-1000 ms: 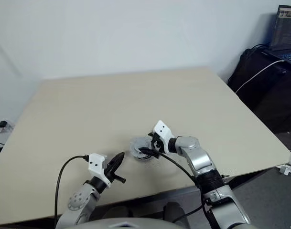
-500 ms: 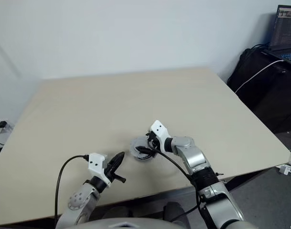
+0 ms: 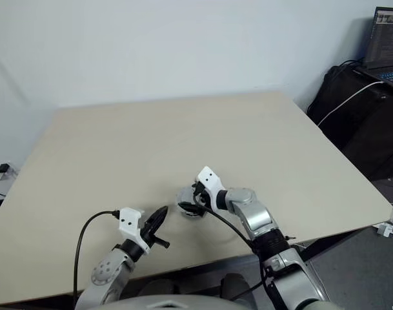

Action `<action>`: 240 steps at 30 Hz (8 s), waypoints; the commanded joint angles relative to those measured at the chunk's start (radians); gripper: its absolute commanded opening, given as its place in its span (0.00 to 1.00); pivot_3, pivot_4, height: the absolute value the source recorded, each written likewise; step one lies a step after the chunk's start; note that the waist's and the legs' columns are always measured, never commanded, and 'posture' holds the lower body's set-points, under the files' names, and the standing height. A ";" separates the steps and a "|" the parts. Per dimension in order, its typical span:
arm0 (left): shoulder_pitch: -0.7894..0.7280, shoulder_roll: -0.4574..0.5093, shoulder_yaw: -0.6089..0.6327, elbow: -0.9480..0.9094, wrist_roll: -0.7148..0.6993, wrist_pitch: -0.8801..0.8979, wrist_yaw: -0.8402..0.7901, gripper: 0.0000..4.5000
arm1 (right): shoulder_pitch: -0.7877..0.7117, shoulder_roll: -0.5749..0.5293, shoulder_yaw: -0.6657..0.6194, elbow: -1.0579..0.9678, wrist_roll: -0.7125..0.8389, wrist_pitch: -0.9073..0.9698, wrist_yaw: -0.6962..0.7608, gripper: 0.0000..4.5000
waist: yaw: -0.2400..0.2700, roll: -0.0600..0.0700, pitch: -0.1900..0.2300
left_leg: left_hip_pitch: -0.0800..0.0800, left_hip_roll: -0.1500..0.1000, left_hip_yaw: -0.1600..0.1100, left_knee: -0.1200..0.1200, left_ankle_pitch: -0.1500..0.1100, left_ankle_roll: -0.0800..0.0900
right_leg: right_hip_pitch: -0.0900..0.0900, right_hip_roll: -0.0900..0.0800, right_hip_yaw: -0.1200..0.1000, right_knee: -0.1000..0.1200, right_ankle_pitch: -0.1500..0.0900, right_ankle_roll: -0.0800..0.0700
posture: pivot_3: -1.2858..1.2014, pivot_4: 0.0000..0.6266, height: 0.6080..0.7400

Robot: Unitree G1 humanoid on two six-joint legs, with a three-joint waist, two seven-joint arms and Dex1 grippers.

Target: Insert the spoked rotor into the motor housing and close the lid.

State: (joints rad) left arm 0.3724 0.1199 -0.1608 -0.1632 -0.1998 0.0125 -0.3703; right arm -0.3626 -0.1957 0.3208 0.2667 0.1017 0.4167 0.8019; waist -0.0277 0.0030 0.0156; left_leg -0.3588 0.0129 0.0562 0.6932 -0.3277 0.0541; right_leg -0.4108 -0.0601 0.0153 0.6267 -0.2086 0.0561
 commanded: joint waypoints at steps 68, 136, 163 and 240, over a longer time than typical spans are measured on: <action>-0.008 -0.001 0.006 -0.038 -0.013 -0.015 -0.007 0.00 | 0.029 -0.031 0.051 -0.007 -0.092 -0.137 -0.037 0.99 | -0.002 0.000 0.000 | 0.000 0.000 0.000 0.000 0.000 0.000 | 0.000 0.000 0.000 0.000 0.000 0.000 | 0.52 0.00 1.00; -0.012 -0.003 0.000 -0.039 -0.015 -0.010 -0.009 0.00 | 0.023 -0.060 0.057 -0.014 -0.091 -0.152 -0.010 0.69 | -0.001 0.000 -0.001 | 0.000 0.000 0.000 0.000 0.000 0.000 | 0.000 0.000 0.000 0.000 0.000 0.000 | 0.52 0.00 1.00; -0.009 0.005 0.005 -0.037 -0.015 -0.014 -0.013 0.00 | 0.027 -0.064 0.046 -0.006 -0.075 -0.137 0.024 0.69 | 0.000 0.001 -0.001 | 0.000 0.000 0.000 0.000 0.000 0.000 | 0.000 0.000 0.000 0.000 0.000 0.000 | 0.52 0.00 1.00; -0.288 -0.023 0.020 -0.036 -0.097 0.380 0.048 0.00 | 0.006 -0.072 0.057 0.031 -0.106 -0.141 -0.012 0.69 | 0.001 0.001 -0.002 | 0.002 -0.002 -0.002 0.000 0.003 0.000 | 0.004 0.000 0.000 0.000 0.002 0.003 | 0.52 0.00 1.00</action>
State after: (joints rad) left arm 0.1121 0.0897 -0.1404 -0.1757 -0.2732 0.3077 -0.3167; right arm -0.3500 -0.2649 0.3820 0.3009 0.0101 0.2675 0.8006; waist -0.0262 0.0037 0.0137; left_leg -0.3568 0.0110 0.0536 0.6936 -0.3248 0.0541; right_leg -0.4063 -0.0595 0.0156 0.6267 -0.2067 0.0592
